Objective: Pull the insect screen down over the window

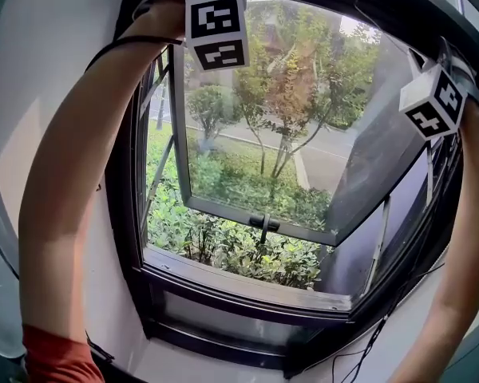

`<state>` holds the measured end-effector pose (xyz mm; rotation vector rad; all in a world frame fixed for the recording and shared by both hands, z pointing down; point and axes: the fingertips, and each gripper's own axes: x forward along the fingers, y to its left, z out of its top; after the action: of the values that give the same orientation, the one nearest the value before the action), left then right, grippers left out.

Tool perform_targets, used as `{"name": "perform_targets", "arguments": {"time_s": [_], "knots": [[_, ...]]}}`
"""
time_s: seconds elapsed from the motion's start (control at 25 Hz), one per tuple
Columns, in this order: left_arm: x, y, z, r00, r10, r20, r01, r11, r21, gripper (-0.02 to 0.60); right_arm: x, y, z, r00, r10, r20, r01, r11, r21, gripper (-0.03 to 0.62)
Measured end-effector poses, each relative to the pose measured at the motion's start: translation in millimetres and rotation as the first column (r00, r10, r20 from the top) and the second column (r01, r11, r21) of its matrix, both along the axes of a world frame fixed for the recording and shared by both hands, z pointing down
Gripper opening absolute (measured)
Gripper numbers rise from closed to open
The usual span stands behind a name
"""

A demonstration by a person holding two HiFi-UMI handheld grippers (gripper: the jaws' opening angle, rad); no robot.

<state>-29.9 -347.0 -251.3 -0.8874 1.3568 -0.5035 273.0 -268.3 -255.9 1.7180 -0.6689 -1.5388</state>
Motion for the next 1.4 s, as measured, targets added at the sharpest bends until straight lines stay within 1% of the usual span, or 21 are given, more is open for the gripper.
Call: {"name": "perform_targets", "arguments": {"time_s": [0.2,0.56,0.76,0.96,1.08,1.28,1.4], "knots": [[-0.6,0.5,10.9,1.0,0.016,0.015,-0.016,1.0,-0.001,0.209,-1.3,0.9,9.8,1.0,-0.018,-0.009,0.018,1.0,-0.007,0.178],[1.8,5.2,30.8,0.999,0.032,0.027,-0.031,0.999,-0.026,0.209,0.5,4.0,30.9,0.999,-0.045,-0.008,0.045,0.999,-0.015,0.184],[1.0,7.9,39.6,0.998,0.048,0.027,-0.047,0.998,-0.037,0.209,-0.7,5.4,40.0,0.999,-0.047,-0.012,0.047,0.999,-0.027,0.186],[-0.3,9.8,54.6,0.996,0.086,0.006,-0.085,0.995,-0.041,0.209,-2.8,5.9,55.9,0.999,-0.047,-0.019,0.046,0.998,-0.05,0.186],[-1.9,9.4,65.5,0.996,0.082,0.018,-0.081,0.996,-0.048,0.209,-3.5,5.4,67.4,0.998,-0.046,-0.029,0.044,0.997,-0.069,0.186],[-2.4,7.1,86.1,0.996,0.071,0.047,-0.066,0.994,-0.088,0.207,-3.6,6.5,85.5,0.998,-0.046,-0.043,0.042,0.995,-0.088,0.186],[-2.2,8.9,94.1,0.997,0.066,0.05,-0.061,0.993,-0.099,0.206,-2.8,7.0,94.7,0.998,-0.047,-0.044,0.043,0.995,-0.096,0.187]]}}
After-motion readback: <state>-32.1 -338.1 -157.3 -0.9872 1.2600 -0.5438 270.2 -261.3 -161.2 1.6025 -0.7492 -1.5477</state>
